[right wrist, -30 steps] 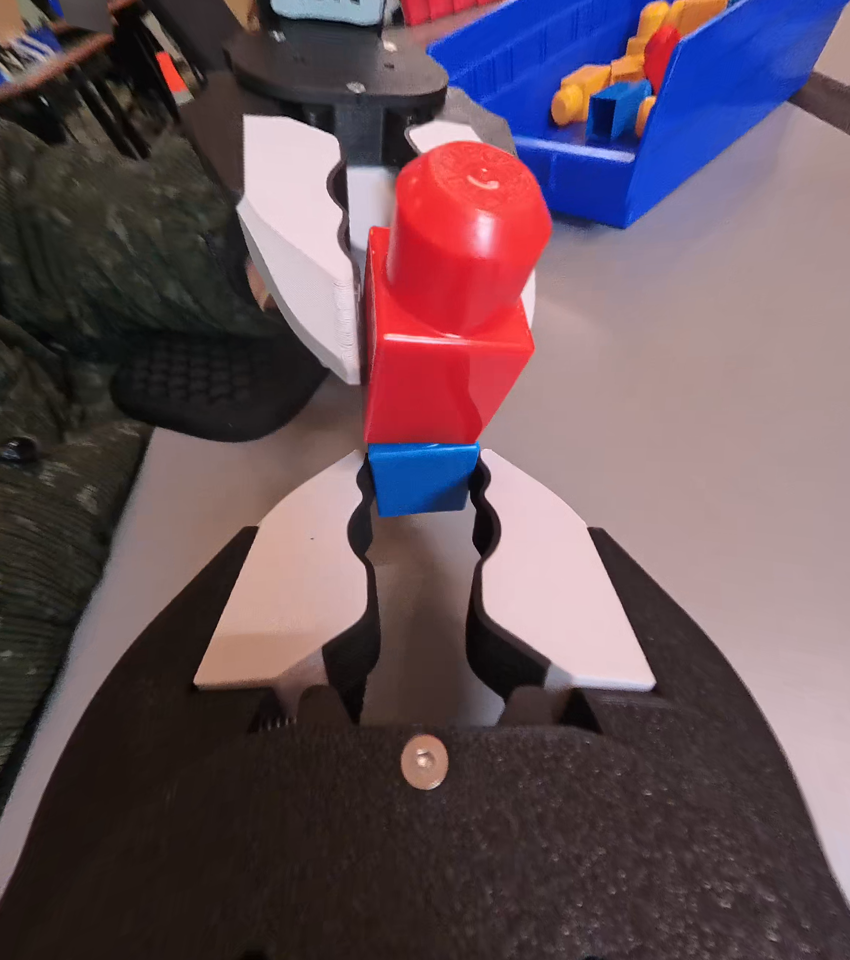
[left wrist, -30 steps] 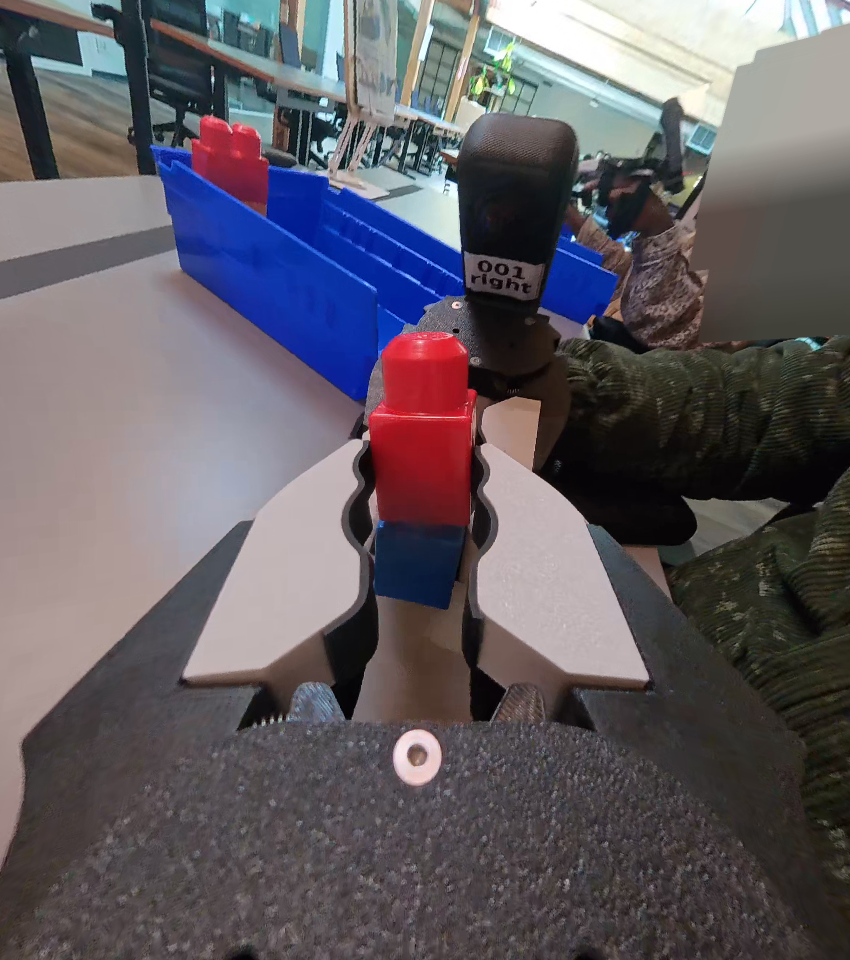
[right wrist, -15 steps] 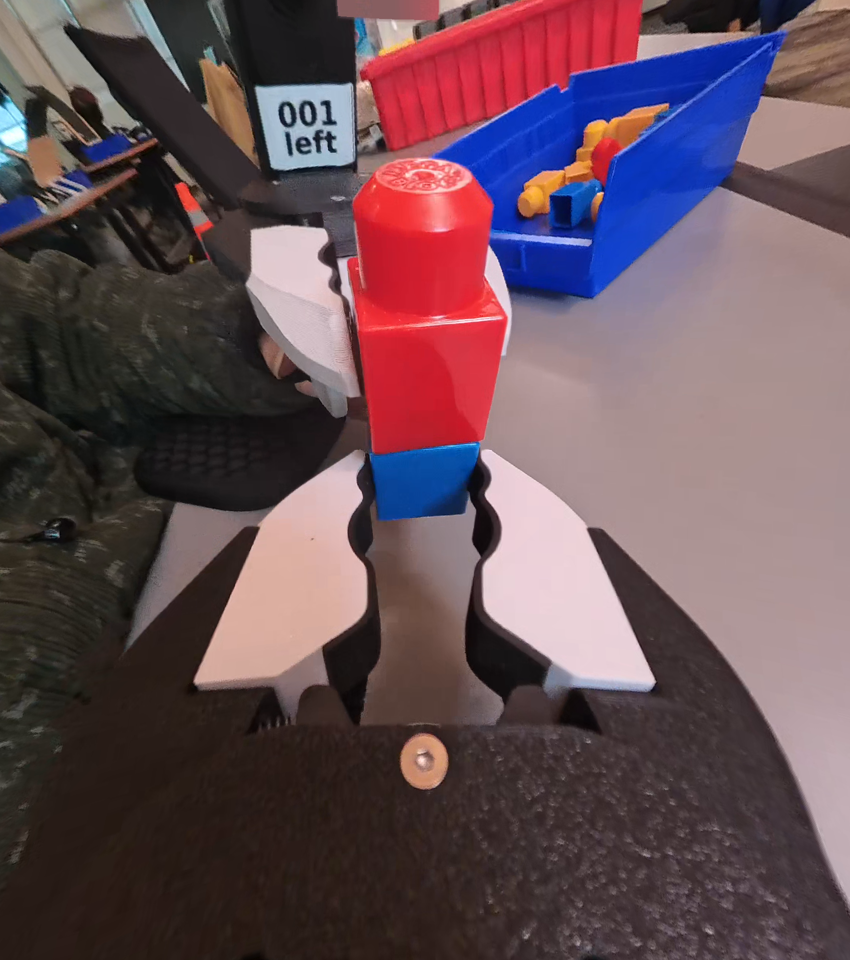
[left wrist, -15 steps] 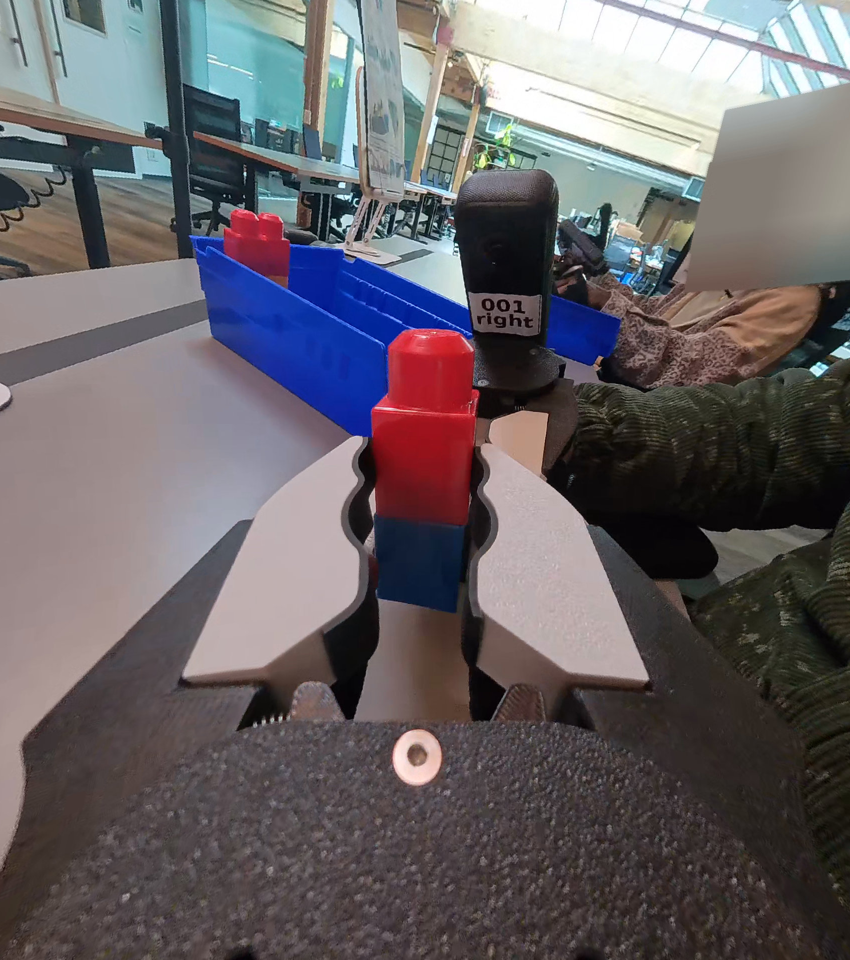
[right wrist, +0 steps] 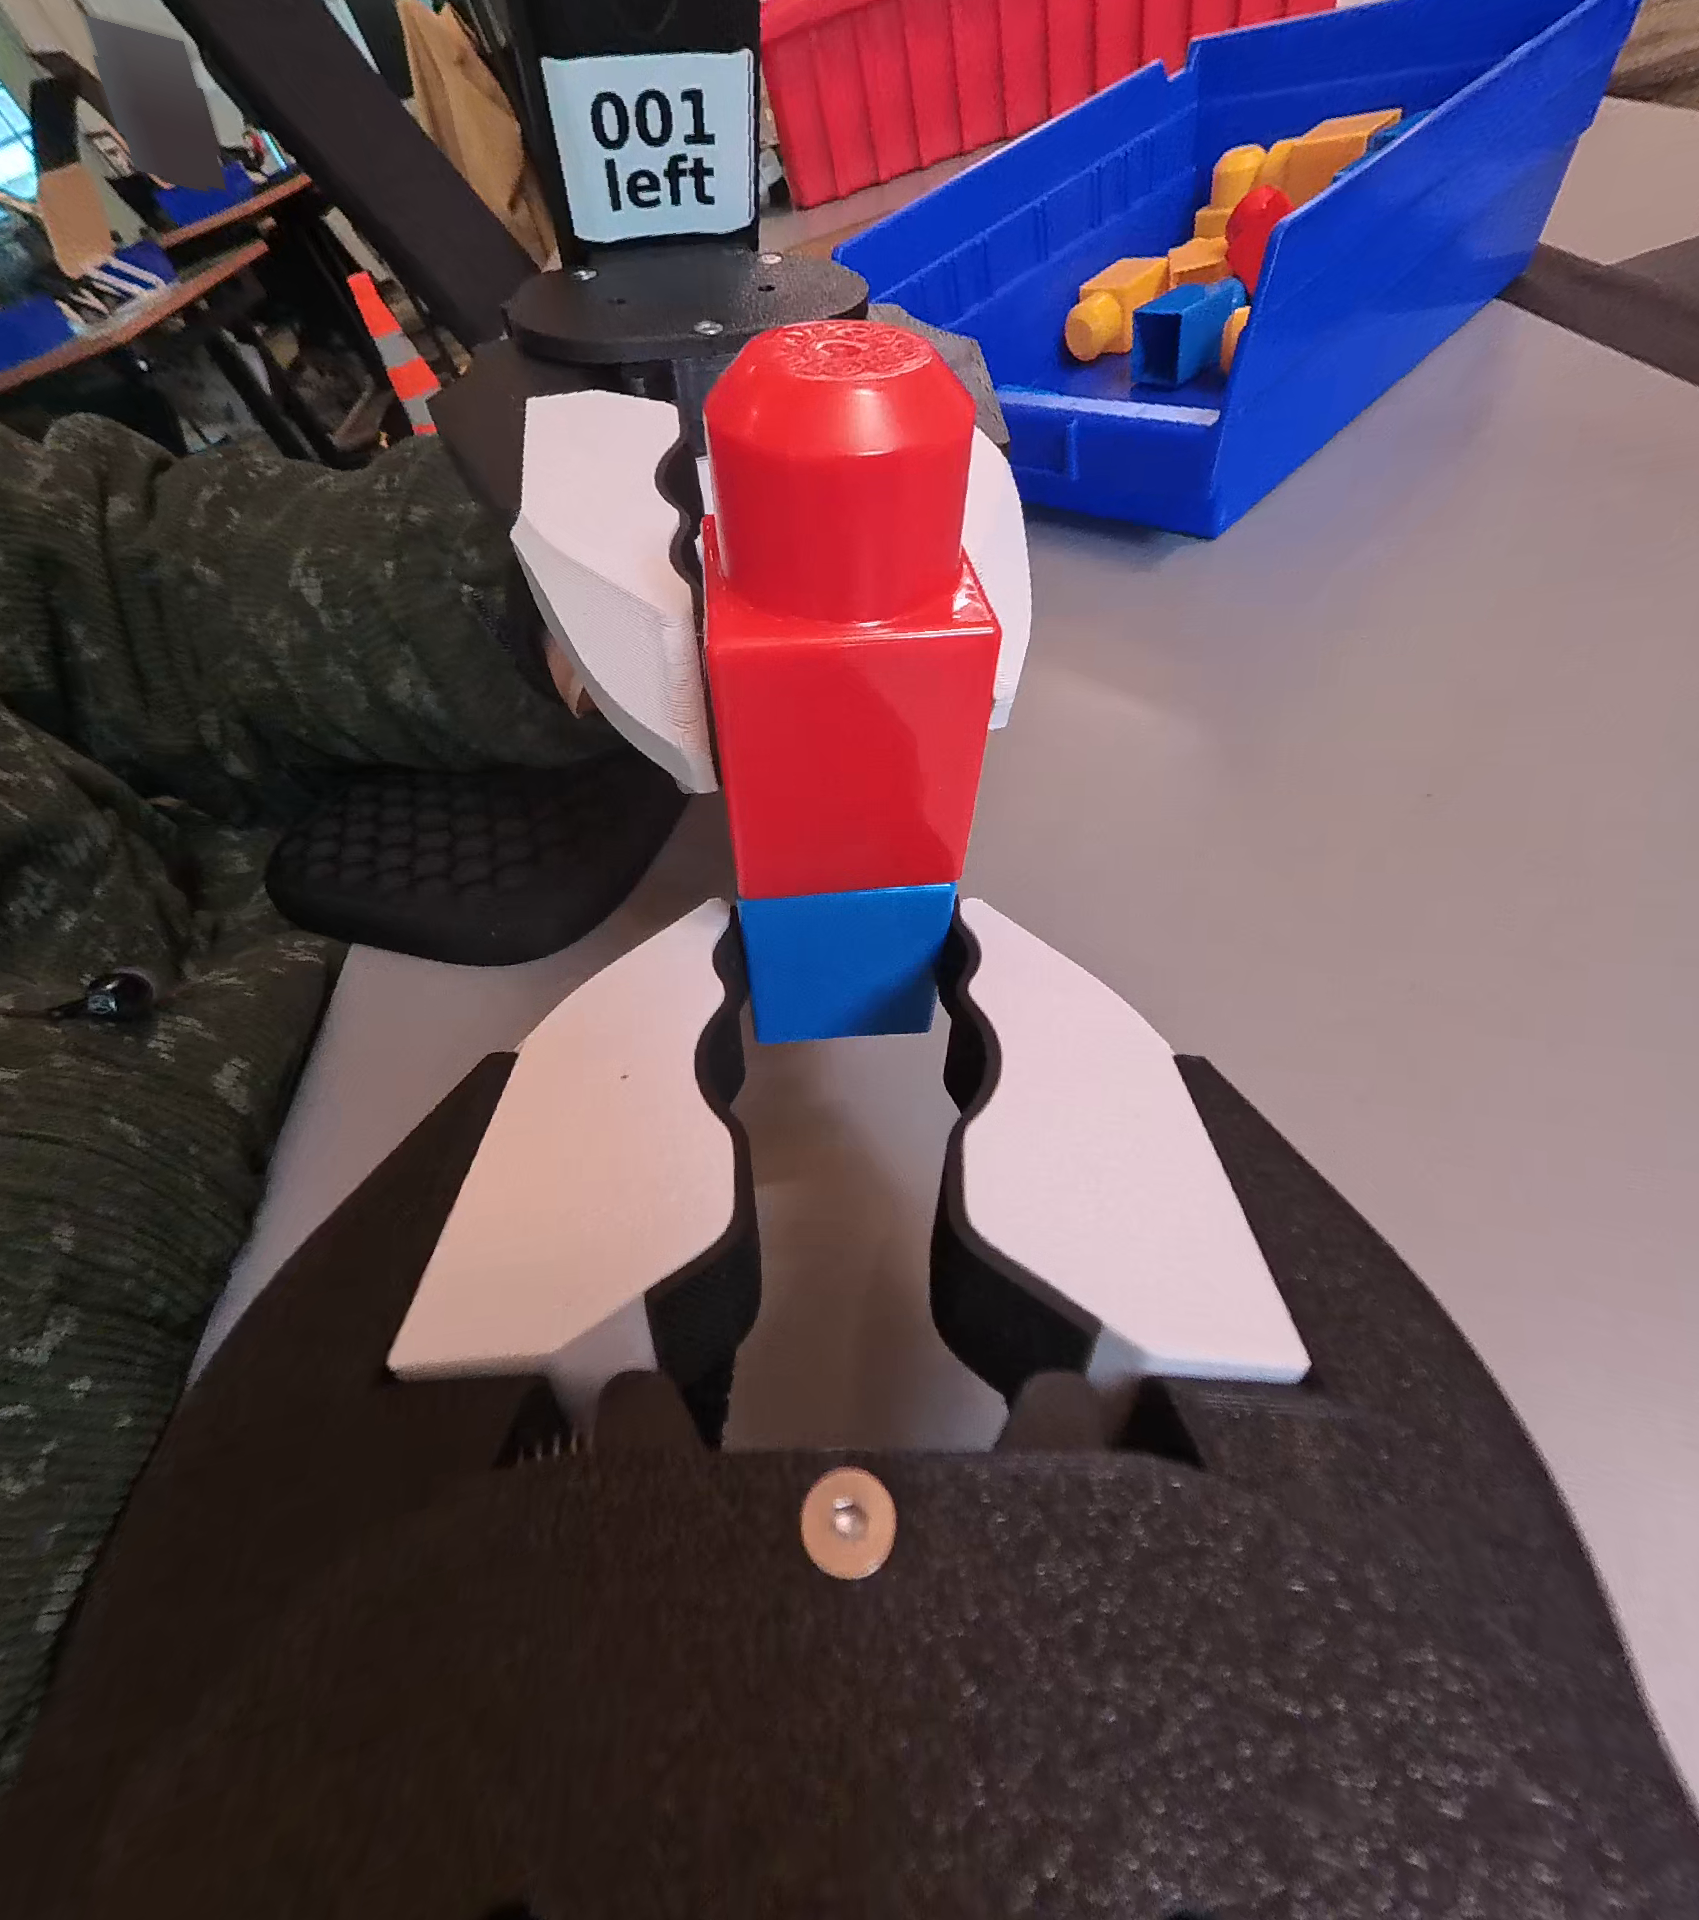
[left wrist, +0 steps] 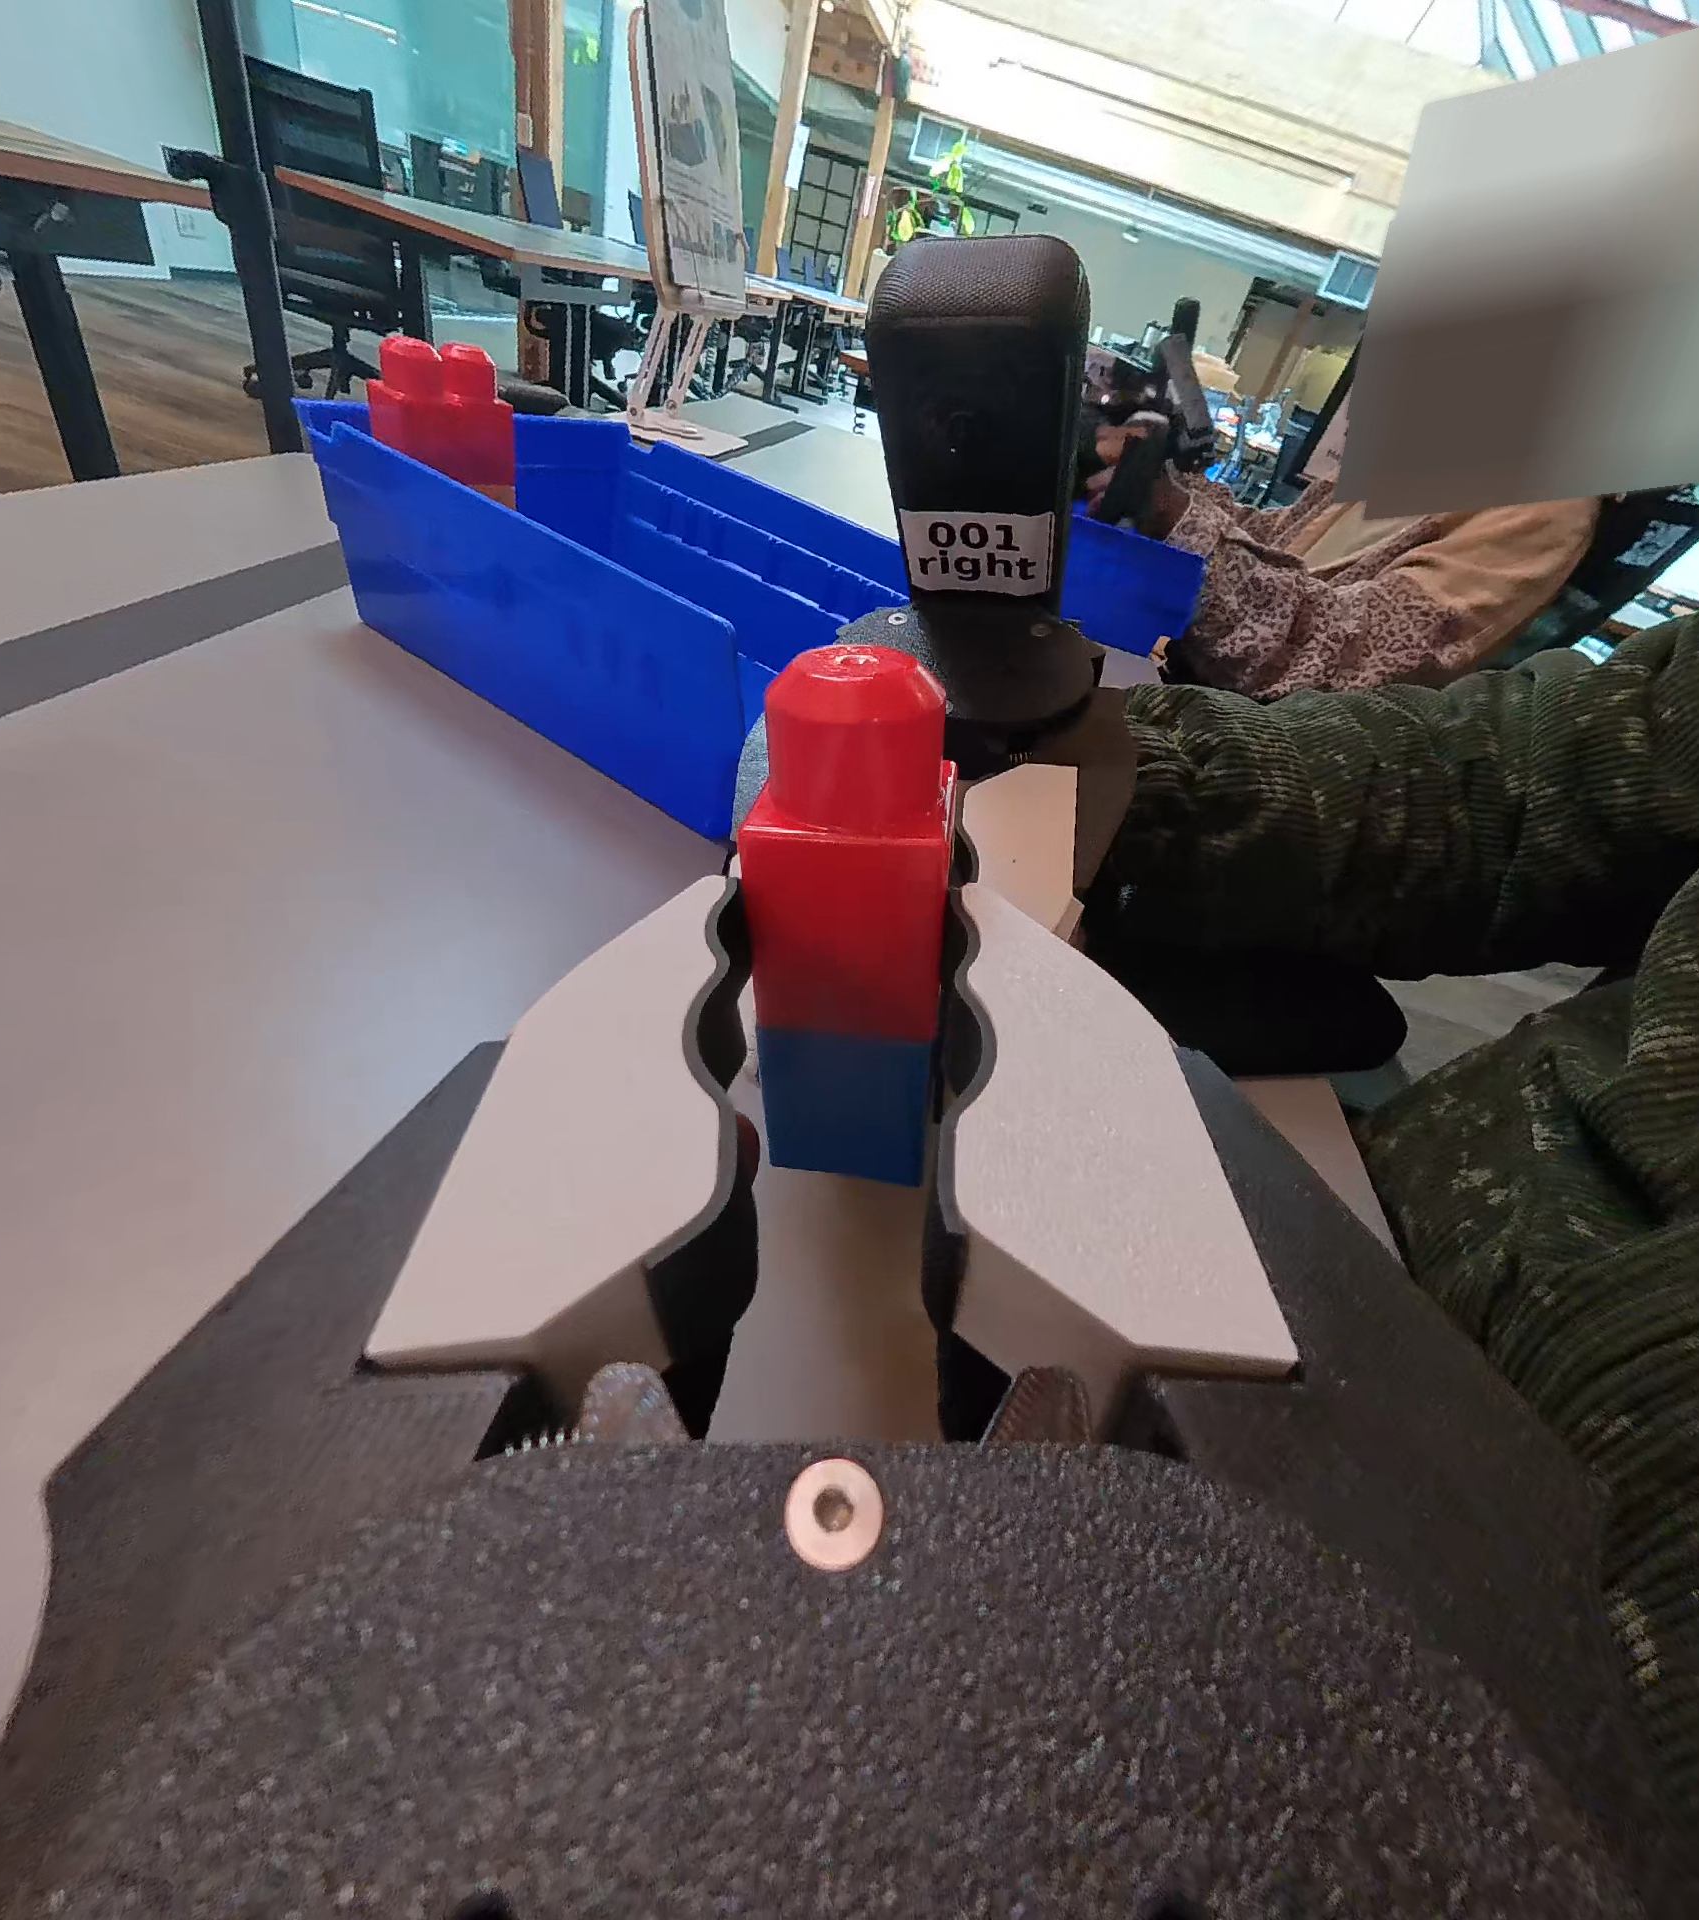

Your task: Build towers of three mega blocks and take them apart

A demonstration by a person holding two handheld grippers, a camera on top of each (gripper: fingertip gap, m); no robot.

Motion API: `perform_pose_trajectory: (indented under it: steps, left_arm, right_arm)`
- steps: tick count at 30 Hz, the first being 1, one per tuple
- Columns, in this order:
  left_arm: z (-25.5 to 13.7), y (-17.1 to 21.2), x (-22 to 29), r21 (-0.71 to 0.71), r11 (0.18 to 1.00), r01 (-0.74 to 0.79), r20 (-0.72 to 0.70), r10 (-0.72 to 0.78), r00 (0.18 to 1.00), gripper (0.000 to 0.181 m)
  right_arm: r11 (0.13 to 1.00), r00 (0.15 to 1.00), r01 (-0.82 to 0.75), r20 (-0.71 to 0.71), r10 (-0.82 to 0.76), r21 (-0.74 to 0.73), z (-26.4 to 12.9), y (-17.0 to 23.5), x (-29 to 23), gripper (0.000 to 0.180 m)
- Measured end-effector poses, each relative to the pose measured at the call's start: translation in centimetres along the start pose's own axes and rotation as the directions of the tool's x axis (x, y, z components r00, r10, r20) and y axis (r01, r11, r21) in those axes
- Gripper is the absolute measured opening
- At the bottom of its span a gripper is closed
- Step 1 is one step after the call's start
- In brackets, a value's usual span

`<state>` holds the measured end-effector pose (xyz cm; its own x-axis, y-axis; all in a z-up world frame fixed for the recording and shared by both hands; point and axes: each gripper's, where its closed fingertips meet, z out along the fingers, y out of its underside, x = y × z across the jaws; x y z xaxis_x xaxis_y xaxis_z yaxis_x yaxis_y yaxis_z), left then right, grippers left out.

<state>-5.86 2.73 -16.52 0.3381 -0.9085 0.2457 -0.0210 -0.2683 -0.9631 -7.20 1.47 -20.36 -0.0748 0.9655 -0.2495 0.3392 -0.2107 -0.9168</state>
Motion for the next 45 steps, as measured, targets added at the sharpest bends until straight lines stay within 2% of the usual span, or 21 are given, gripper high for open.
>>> perform_pose_trajectory:
  steps: [5, 18, 20, 22, 24, 27, 29, 32, 34, 37, 42, 45]
  left_arm:
    - [-0.1, 0.2, 0.4, -0.009, 1.000, 0.003, -0.030, -0.003, 1.000, 0.036]
    - [-0.1, 0.3, 0.0, -0.012, 1.000, -0.025, 0.003, 0.025, 1.000, 0.036]
    - [0.0, 0.9, -0.3, -0.055, 0.998, -0.043, 0.026, 0.044, 0.999, 0.037]
    - [0.0, 1.4, -0.6, -0.094, 0.994, -0.060, 0.034, 0.063, 0.997, 0.047]
    - [-0.1, 1.5, -0.6, -0.113, 0.992, -0.058, 0.029, 0.061, 0.998, 0.049]
    - [0.1, 3.2, -0.6, -0.206, 0.970, -0.127, 0.033, 0.137, 0.990, 0.051]
    - [0.3, 4.2, -1.1, -0.261, 0.947, -0.188, 0.061, 0.210, 0.976, 0.041]
    - [0.0, 5.8, -1.8, -0.361, 0.906, -0.221, 0.063, 0.260, 0.964, 0.038]
    - [-0.2, 6.6, -2.5, -0.399, 0.892, -0.214, 0.084, 0.268, 0.960, 0.038]
    - [-0.3, 7.6, -3.0, -0.438, 0.879, -0.190, 0.091, 0.253, 0.963, 0.037]
    - [-1.4, 6.4, -3.2, -0.428, 0.885, -0.184, 0.106, 0.252, 0.962, 0.055]
    - [-5.4, 2.2, -5.1, -0.375, 0.906, -0.195, 0.258, 0.304, 0.917, 0.049]
  right_arm:
    - [1.000, 1.000, 0.006, 0.028, -0.006, -0.003, 0.1, 0.2, -0.4, 0.036]
    - [1.000, 1.000, 0.016, 0.000, -0.016, -0.020, 0.3, 0.5, 0.1, 0.036]
    - [0.998, 0.999, 0.036, -0.017, -0.037, -0.055, 0.3, 0.9, 0.5, 0.036]
    - [0.993, 0.995, 0.070, -0.059, -0.076, -0.099, 0.3, 1.5, 1.1, 0.036]
    - [0.987, 0.991, 0.092, -0.082, -0.103, -0.135, 0.4, 2.3, 1.5, 0.036]
    - [0.982, 0.990, 0.104, -0.074, -0.117, -0.157, 1.1, 2.9, 1.5, 0.036]
    - [0.972, 0.986, 0.132, -0.076, -0.149, -0.196, 1.4, 3.6, 1.6, 0.036]
    - [0.943, 0.962, 0.182, -0.148, -0.229, -0.278, 1.6, 4.8, 2.8, 0.040]
    - [0.941, 0.952, 0.180, -0.190, -0.240, -0.287, 1.4, 4.6, 3.4, 0.054]
    - [0.949, 0.953, 0.171, -0.200, -0.227, -0.264, 0.9, 4.2, 3.6, 0.056]
    - [0.957, 0.952, 0.181, -0.203, -0.228, -0.227, 0.5, 3.3, 3.4, 0.057]
    - [0.973, 0.956, 0.180, -0.208, -0.208, -0.147, -0.2, 1.6, 3.1, 0.057]
